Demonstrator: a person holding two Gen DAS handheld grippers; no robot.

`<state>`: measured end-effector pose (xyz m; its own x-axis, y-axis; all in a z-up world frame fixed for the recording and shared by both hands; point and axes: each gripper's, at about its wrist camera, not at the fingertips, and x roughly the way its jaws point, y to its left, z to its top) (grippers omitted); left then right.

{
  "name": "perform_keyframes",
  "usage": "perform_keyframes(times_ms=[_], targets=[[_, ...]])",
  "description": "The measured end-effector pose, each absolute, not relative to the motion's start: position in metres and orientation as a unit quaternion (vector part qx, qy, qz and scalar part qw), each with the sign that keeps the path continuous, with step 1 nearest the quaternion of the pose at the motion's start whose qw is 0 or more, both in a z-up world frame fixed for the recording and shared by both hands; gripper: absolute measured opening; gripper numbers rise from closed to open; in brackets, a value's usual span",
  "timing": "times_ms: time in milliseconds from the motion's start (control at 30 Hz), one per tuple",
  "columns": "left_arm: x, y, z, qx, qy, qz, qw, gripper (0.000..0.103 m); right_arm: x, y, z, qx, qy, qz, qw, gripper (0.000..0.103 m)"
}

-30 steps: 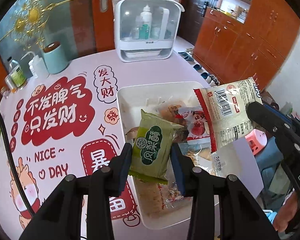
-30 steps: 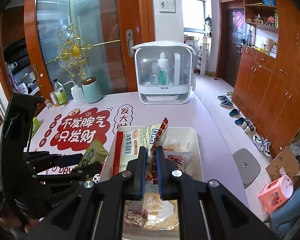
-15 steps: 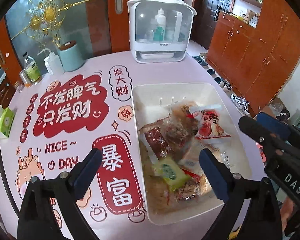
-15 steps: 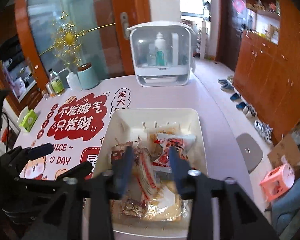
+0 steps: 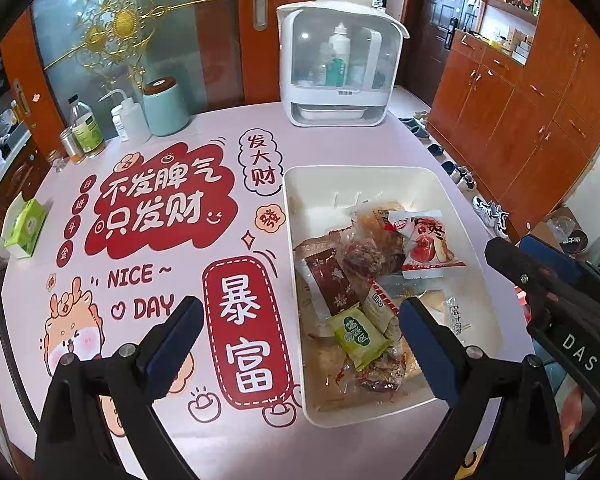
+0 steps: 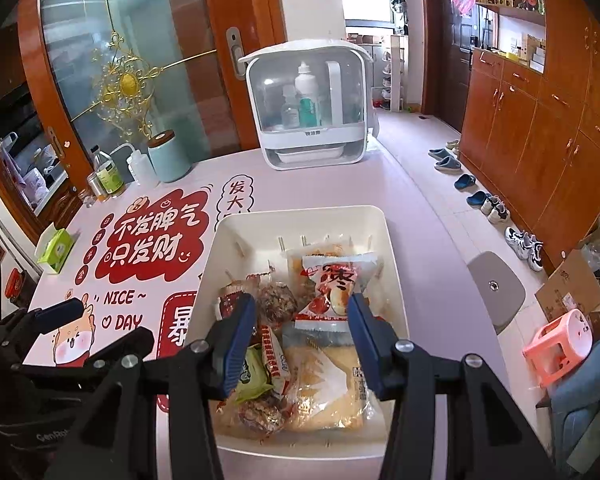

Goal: Organize snacks

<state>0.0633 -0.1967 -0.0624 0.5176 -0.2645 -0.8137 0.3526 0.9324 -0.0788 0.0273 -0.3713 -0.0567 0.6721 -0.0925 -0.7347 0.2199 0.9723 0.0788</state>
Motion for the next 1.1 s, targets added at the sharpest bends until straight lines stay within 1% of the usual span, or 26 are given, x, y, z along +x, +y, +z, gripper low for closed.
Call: perform_keyframes(times_ms=[433,667,867,1100], targets=[[0.045,-0.173,-0.059,0.034,0.458,-0.155,0.875,0.098,0.019,-0.347,-0.059,0.069,0.4,-0.063,0.912,0.049],[0.036,-0.159,-0.055,0.042,0.457,-0.127,0.879,0.098,0.016,-0.333,-0.061,0.066,0.409,-0.045,0.909,0.049],[0.026,-0.143,-0.046,0.045,0.444,-0.111,0.888,0.098,0.013,-0.314,-0.057,0.057,0.414,-0.026,0.908,0.049],[0.015,-0.115,-0.033,0.021,0.442,-0.088,0.892,0.098,0.007,-0.292,-0.047,0.056,0.425,-0.003,0.904,0.049]])
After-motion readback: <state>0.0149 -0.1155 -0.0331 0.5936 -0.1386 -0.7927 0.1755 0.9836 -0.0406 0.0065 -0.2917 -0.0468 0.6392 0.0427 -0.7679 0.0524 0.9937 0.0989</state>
